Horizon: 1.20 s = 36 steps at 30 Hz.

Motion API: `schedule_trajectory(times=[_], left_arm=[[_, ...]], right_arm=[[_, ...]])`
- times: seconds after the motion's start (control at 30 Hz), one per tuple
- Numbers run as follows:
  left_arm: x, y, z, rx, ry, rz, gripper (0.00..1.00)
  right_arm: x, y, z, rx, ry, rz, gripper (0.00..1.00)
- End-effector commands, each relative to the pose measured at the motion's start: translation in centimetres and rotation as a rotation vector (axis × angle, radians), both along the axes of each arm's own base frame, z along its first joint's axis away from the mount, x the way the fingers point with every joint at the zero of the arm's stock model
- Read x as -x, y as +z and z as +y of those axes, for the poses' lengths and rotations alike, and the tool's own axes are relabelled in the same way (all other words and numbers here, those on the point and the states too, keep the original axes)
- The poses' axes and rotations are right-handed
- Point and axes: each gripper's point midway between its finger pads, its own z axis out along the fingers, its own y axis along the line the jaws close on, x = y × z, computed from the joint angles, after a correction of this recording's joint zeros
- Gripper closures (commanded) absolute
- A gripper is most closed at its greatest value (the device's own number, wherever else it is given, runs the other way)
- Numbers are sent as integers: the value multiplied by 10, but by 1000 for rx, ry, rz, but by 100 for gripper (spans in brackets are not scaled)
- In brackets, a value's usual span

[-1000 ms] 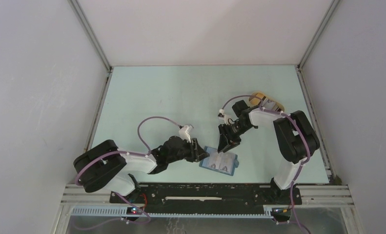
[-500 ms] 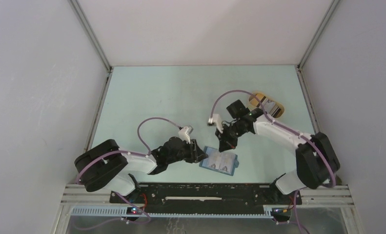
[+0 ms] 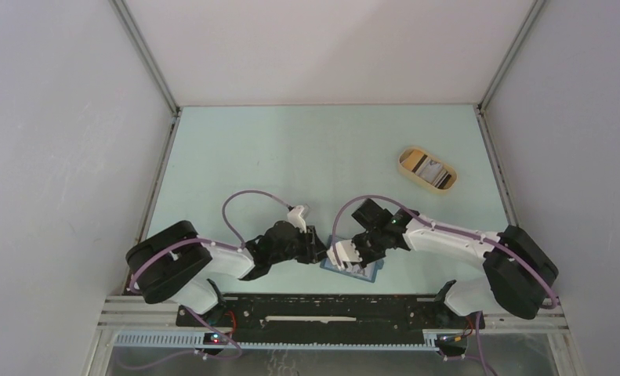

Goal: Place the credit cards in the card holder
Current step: Insert the credit card into the card holder.

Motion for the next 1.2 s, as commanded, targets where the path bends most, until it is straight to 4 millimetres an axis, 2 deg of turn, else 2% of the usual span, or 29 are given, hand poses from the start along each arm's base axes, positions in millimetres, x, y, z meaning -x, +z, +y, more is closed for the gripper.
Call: schedule_trajectory(times=[0.0, 0.1, 0.33, 0.7, 0.97, 1.07, 1.17], left_arm=[[-4, 0, -2, -6, 8, -13, 63], [-3, -4, -2, -23, 4, 2, 65], [1, -10, -10, -38, -43, 34, 78], [1, -11, -11, -40, -51, 36, 78], [-1, -4, -8, -19, -31, 12, 74], [-3, 7, -2, 13, -5, -28, 71], [-5, 21, 6, 40, 20, -88, 68]], right_arm=[[-21, 2, 10, -9, 71, -188, 100], [-19, -3, 12, 3, 86, -198, 100], [-20, -7, 20, 6, 84, -219, 100], [-29, -5, 31, -33, 7, -233, 100], [-28, -6, 34, -56, -42, -196, 100], [-30, 8, 33, -98, -85, -148, 100], [-30, 38, 31, -188, -126, -95, 100]])
